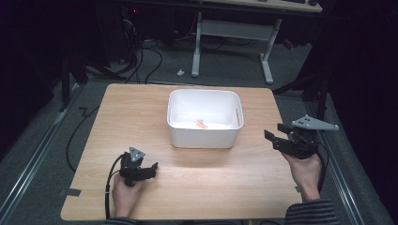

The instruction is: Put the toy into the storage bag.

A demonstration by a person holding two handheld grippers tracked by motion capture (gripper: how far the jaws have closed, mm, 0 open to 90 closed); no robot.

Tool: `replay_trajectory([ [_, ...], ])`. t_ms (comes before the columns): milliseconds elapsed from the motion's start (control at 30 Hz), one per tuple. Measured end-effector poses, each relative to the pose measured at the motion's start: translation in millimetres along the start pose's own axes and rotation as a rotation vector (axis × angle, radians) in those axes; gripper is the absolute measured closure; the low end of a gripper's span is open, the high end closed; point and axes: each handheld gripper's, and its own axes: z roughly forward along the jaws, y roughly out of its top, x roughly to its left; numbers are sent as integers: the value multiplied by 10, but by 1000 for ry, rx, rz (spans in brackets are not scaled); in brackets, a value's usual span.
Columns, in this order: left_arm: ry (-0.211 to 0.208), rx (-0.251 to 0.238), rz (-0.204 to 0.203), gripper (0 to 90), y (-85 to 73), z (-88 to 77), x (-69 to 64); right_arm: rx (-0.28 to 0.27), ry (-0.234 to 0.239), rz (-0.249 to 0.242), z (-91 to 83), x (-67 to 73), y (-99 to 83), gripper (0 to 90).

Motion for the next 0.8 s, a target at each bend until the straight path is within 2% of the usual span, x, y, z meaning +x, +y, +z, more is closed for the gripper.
replay_trajectory([
  [100,0,0,0,178,0,0,0,-19,1,6,-51,-13,-47,426],
  [267,0,-2,-2,178,0,1,-2,-10,-6,13,-113,-32,-141,428],
  [433,1,0,0,179,0,0,-1,-43,6,68,-172,-83,-267,436],
  [800,1,2,1,178,1,-1,-1,-48,7,90,-183,-108,-470,440],
])
